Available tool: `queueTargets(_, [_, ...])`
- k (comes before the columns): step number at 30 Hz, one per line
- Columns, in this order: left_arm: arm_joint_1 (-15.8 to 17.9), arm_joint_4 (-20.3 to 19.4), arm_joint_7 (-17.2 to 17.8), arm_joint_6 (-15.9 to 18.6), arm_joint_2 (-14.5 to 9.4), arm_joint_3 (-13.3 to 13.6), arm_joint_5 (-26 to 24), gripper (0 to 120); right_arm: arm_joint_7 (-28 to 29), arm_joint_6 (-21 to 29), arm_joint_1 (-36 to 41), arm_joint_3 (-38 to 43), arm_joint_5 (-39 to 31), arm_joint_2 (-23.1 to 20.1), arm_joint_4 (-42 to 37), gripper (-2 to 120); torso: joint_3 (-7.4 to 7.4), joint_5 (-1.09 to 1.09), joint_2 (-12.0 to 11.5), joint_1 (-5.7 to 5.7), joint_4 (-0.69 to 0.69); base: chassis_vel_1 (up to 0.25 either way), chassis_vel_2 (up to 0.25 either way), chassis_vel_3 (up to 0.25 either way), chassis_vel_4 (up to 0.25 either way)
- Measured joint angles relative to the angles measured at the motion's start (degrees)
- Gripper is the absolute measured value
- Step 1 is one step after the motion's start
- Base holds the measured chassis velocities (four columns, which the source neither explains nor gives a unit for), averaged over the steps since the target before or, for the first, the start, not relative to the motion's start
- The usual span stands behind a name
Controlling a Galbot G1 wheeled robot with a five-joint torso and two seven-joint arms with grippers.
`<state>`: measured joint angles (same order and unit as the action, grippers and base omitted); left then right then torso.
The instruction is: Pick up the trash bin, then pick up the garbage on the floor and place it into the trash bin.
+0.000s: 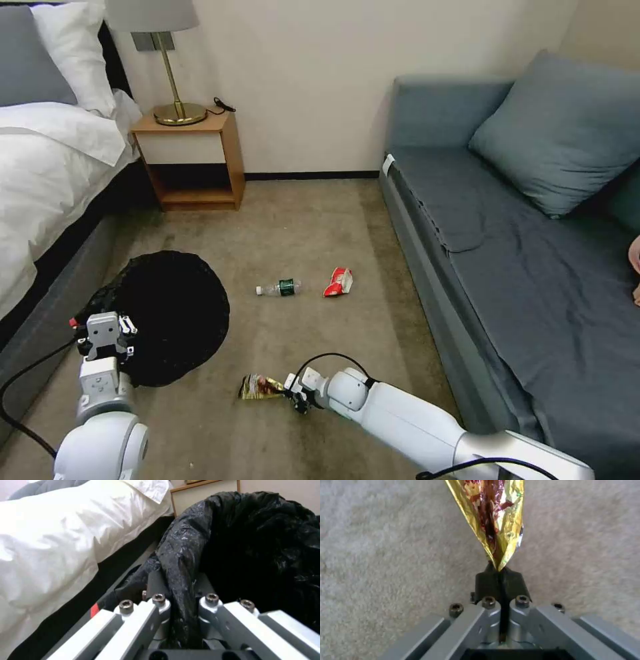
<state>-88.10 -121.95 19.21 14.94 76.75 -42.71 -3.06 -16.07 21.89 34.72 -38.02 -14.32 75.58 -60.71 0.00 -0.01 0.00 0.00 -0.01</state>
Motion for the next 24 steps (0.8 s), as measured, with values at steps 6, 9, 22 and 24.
queueTargets(6, [-1.1,-0.6,0.0,-0.5,0.2,-0.2,0.1,5,-0.3,0.2,-0.6,3.2,-0.9,-2.5,-4.4,0,0.0,0.01,0.0,0.0,0.0,0.0,0.0,0.0,0.0])
queueTargets(9, [-1.4,-0.8,0.0,-0.9,0.2,-0.4,0.1,5,-0.3,0.2,-1.7,5.3,-1.6,-3.5,-5.4,0,0.0,0.01,0.0,0.0,0.01,0.0,0.0,0.0,0.0])
queueTargets(22, [-2.1,-0.9,-0.1,-1.7,0.4,0.0,0.0,5,-0.8,1.3,-8.0,12.6,-7.1,-4.4,-8.4,0,0.01,0.01,0.0,0.0,0.0,0.0,0.0,0.0,0.0])
queueTargets(24, [-2.1,-1.1,-0.1,-1.7,0.5,0.4,0.1,5,-0.7,1.9,-11.0,14.8,-9.1,-3.9,-9.8,0,0.0,0.0,0.0,0.0,0.02,0.0,0.0,0.0,0.0])
